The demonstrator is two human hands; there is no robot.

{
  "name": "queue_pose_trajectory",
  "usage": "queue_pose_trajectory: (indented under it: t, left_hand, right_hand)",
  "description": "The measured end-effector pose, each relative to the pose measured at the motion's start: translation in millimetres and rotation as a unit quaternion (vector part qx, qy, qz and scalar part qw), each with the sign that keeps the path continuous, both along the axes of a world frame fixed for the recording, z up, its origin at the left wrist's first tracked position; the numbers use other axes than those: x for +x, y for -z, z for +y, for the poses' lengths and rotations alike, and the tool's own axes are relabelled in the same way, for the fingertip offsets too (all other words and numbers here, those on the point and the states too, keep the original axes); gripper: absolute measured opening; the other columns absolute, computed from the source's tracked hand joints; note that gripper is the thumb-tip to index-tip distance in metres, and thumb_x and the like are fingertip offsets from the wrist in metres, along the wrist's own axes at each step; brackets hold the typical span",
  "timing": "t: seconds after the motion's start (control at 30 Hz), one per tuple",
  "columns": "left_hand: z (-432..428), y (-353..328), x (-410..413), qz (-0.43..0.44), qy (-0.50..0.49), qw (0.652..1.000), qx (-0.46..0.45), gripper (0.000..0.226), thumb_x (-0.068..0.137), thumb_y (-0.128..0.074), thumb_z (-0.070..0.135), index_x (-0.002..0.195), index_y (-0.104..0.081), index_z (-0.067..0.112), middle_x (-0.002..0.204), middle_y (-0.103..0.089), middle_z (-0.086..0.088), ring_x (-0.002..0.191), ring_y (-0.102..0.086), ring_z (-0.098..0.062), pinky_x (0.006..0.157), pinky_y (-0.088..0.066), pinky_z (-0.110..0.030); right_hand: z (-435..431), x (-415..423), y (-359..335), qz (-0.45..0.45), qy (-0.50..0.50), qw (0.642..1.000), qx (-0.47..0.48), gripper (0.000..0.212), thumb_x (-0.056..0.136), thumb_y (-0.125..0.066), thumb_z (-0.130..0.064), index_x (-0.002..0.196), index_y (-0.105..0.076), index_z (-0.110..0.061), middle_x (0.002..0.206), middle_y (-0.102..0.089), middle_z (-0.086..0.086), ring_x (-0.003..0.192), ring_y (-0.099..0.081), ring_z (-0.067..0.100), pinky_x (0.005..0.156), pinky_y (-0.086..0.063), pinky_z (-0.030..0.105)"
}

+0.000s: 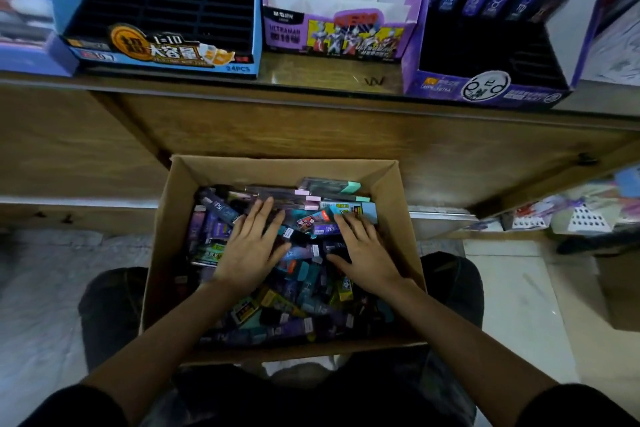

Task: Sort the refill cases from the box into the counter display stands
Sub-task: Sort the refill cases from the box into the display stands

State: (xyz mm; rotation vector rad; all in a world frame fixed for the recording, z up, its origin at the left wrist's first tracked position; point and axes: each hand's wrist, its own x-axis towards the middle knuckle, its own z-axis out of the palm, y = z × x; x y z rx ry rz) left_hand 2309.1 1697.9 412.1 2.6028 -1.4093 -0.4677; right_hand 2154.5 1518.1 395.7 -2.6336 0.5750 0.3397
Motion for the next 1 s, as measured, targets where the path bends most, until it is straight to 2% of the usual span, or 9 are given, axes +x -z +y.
queue_pose_trajectory:
  t: [0.13,0.27,0.33,0.43,0.57,0.63,0.83,0.93,1.0]
  left_hand:
    - [10.7,-9.4,-7.4,-0.037,0.044,0.998,-0.005,0.062,0.089,-0.059,0.037,0.140,-0.041,0.007,0.146,-0.041,-0.014,0.135,-0.038,-0.032,0.109,-0.029,-0.047]
    - [13.9,-19.5,-5.3,-0.080,0.071,0.994,-0.025,0.061,0.070,-0.081,0.030,0.121,-0.061,0.002,0.122,-0.062,-0.016,0.107,-0.062,-0.034,0.086,-0.050,-0.048]
    - [12.6,-21.9,-3.8,-0.071,0.080,0.994,-0.013,0.057,0.075,-0.077,0.030,0.124,-0.059,0.006,0.123,-0.061,-0.013,0.106,-0.060,-0.033,0.084,-0.049,-0.044]
    - [6.0,-20.7,2.2,-0.051,0.093,0.994,0.011,0.056,0.088,-0.060,0.039,0.136,-0.045,0.015,0.130,-0.050,-0.008,0.116,-0.047,-0.030,0.090,-0.040,-0.041]
    - [-10.6,-18.0,14.2,-0.077,0.094,0.991,0.055,0.056,0.090,-0.050,0.049,0.136,-0.041,0.017,0.125,-0.045,-0.010,0.115,-0.040,-0.030,0.093,-0.033,-0.038]
    - [-17.8,-17.0,17.3,-0.069,0.103,0.990,0.071,0.052,0.092,-0.046,0.048,0.132,-0.041,0.015,0.123,-0.044,-0.011,0.114,-0.041,-0.030,0.094,-0.032,-0.037]
    - [-25.8,-21.9,28.2,-0.014,0.138,0.985,0.102,0.050,0.096,-0.040,0.047,0.128,-0.038,0.009,0.125,-0.045,-0.010,0.117,-0.044,-0.025,0.095,-0.036,-0.032]
    - [-22.3,-30.7,29.8,0.027,0.130,0.988,0.083,0.045,0.097,-0.043,0.041,0.126,-0.039,0.007,0.121,-0.052,-0.012,0.111,-0.051,-0.028,0.089,-0.038,-0.033]
    - [-16.8,-37.0,29.6,0.061,0.118,0.990,0.056,0.041,0.097,-0.045,0.038,0.122,-0.040,0.006,0.112,-0.055,-0.012,0.101,-0.055,-0.028,0.079,-0.038,-0.032]
  right_hand:
    - [6.9,-5.0,-3.7,-0.021,-0.027,0.998,-0.054,0.069,0.094,-0.046,-0.047,0.150,-0.016,-0.022,0.148,-0.028,0.005,0.138,-0.018,0.026,0.111,-0.024,0.039]
    - [11.1,-5.2,-7.7,-0.034,-0.043,0.993,-0.106,0.057,0.091,-0.054,-0.042,0.142,-0.036,-0.022,0.131,-0.045,0.007,0.123,-0.038,0.029,0.098,-0.035,0.042]
    - [9.9,-5.3,-7.4,-0.019,-0.066,0.992,-0.102,0.056,0.092,-0.052,-0.042,0.142,-0.034,-0.022,0.129,-0.045,0.006,0.120,-0.040,0.028,0.096,-0.033,0.040]
    - [0.6,-3.0,-9.4,-0.014,-0.094,0.992,-0.085,0.057,0.092,-0.051,-0.045,0.140,-0.034,-0.019,0.129,-0.046,0.005,0.118,-0.042,0.026,0.095,-0.031,0.037]
    - [-8.1,-1.8,-14.7,-0.023,-0.104,0.993,-0.044,0.046,0.089,-0.055,-0.046,0.122,-0.045,-0.015,0.121,-0.050,0.006,0.112,-0.045,0.025,0.092,-0.037,0.036]
    - [-8.1,-4.4,-14.4,-0.025,-0.113,0.993,-0.039,0.045,0.088,-0.056,-0.046,0.119,-0.048,-0.014,0.119,-0.050,0.007,0.111,-0.045,0.025,0.091,-0.038,0.036]
    - [-13.4,-3.1,-16.1,0.023,-0.149,0.988,-0.042,0.056,0.088,-0.055,-0.049,0.130,-0.046,-0.014,0.125,-0.044,0.009,0.119,-0.037,0.025,0.098,-0.034,0.037]
    - [-12.9,-0.6,-18.1,0.019,-0.193,0.980,-0.053,0.053,0.091,-0.052,-0.046,0.132,-0.046,-0.012,0.127,-0.044,0.011,0.119,-0.038,0.026,0.096,-0.034,0.038]
    - [-9.9,-0.6,-18.4,0.010,-0.201,0.979,-0.046,0.050,0.092,-0.051,-0.044,0.130,-0.047,-0.011,0.125,-0.046,0.012,0.118,-0.041,0.027,0.095,-0.036,0.039]
